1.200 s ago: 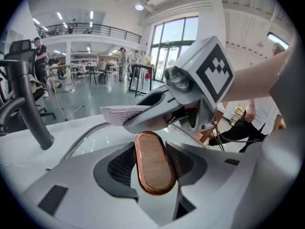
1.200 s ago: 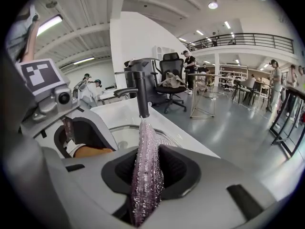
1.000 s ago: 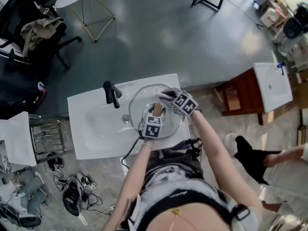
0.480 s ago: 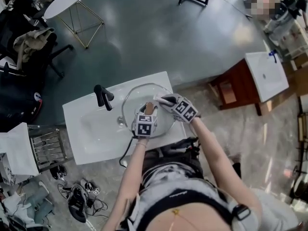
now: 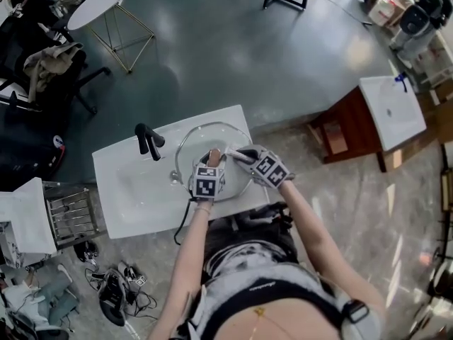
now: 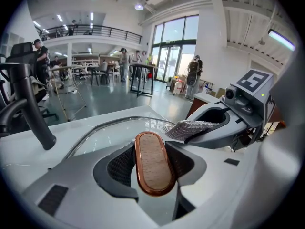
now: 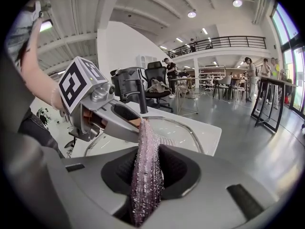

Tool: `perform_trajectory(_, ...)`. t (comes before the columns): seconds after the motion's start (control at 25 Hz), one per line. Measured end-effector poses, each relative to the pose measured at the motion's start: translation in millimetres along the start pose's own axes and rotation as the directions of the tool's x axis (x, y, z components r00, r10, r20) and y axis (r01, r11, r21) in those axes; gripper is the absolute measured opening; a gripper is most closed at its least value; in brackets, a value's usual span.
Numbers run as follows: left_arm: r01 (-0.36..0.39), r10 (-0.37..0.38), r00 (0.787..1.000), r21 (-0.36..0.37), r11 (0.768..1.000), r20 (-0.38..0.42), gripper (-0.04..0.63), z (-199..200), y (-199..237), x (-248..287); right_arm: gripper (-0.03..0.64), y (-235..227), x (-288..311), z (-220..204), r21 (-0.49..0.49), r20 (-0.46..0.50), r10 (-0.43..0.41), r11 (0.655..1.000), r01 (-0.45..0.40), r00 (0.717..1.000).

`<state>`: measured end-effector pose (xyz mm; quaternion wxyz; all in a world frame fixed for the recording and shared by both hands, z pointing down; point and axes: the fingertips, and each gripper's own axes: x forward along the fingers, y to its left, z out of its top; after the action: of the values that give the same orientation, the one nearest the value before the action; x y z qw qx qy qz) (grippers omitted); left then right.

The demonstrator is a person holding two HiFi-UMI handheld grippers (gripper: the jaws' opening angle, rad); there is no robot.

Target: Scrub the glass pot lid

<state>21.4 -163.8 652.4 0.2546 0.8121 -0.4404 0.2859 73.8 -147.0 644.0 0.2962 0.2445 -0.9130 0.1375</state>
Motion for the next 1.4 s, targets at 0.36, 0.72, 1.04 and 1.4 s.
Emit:
perform_trajectory(0.36, 0.028, -0.028, 1.000, 0.004, 1.000, 0.010, 0.246, -3.4, 0.2, -2.3, 0.095, 10.8, 4.8, -2.4, -0.054, 0.003, -0.042, 0.998, 0.042, 0.999)
perform_trajectory(0.72, 0.184, -0.188, 0.981, 0.068, 0.981, 0.057, 0.319, -21.0, 21.2, -60.0, 0.095, 6.4, 0.9, -7.3, -0.001, -0.007, -0.159, 0.987, 0.159, 0.987)
perform_trajectory(1.04, 0.192, -0.178, 0.980, -0.193, 0.962, 0.089, 0.319, -58.7, 111.9, -82.3, 0.096, 4.2, 3.5, -9.4, 0.068, -0.036, -0.295, 0.953, 0.296, 0.955)
perform_trajectory(1.4, 0.385, -0.363, 0.922, -0.440, 0.811, 0.138, 0.221, -86.5, 121.1, -63.1, 0.096, 10.4, -1.1, -14.7, 0.142, -0.060, -0.398, 0.904, 0.402, 0.916)
